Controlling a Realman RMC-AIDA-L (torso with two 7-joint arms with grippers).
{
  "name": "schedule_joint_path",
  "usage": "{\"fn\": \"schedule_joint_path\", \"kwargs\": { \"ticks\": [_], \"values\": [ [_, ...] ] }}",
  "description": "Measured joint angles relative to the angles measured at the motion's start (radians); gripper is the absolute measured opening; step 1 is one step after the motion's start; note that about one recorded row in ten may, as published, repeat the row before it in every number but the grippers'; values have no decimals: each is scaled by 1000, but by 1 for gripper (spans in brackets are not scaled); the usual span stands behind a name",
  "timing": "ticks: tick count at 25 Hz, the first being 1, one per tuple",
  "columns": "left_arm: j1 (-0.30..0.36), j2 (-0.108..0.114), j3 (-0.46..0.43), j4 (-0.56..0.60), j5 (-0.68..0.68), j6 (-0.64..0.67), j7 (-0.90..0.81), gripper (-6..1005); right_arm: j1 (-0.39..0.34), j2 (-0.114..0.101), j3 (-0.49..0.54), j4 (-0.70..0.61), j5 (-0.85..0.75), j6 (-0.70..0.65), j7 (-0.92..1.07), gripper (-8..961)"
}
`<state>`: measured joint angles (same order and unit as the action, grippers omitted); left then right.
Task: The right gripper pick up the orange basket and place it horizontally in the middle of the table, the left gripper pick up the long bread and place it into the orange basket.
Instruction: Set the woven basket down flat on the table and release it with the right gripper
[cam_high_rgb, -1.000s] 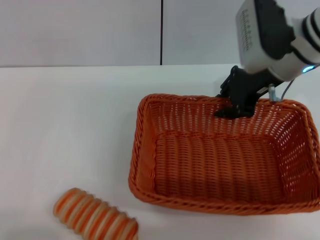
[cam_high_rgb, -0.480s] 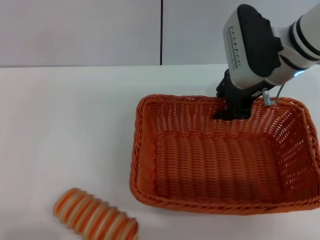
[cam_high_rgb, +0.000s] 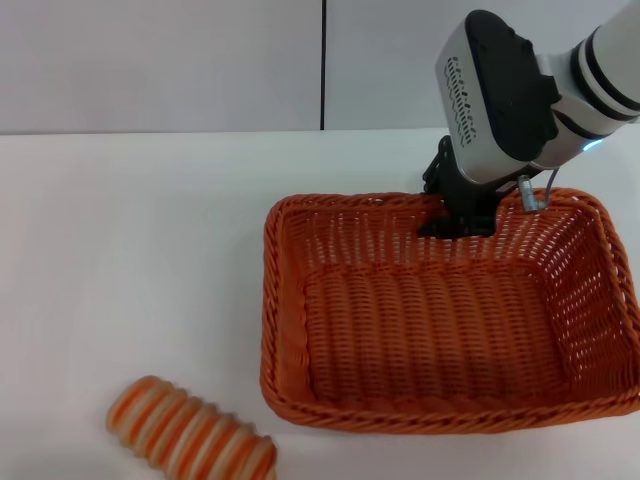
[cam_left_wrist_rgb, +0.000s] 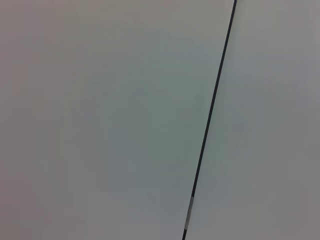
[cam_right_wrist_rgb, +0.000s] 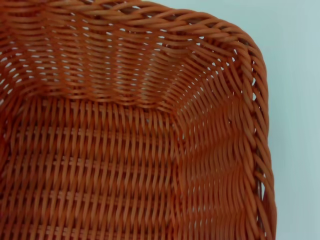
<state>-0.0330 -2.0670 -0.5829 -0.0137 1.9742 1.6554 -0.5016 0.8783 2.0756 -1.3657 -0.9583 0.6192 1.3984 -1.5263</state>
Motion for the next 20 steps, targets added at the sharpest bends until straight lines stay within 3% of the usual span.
{"fn": "schedule_joint_path", "kwargs": {
  "ticks": [15, 20],
  "values": [
    [-23, 2, 0, 2, 0, -28, 0, 773, 4, 0, -12, -41, 11, 4, 151, 386],
    [-26, 2, 0, 3, 0, -31, 0, 773, -11, 1, -18, -66, 12, 8, 151, 485]
  ]
}}
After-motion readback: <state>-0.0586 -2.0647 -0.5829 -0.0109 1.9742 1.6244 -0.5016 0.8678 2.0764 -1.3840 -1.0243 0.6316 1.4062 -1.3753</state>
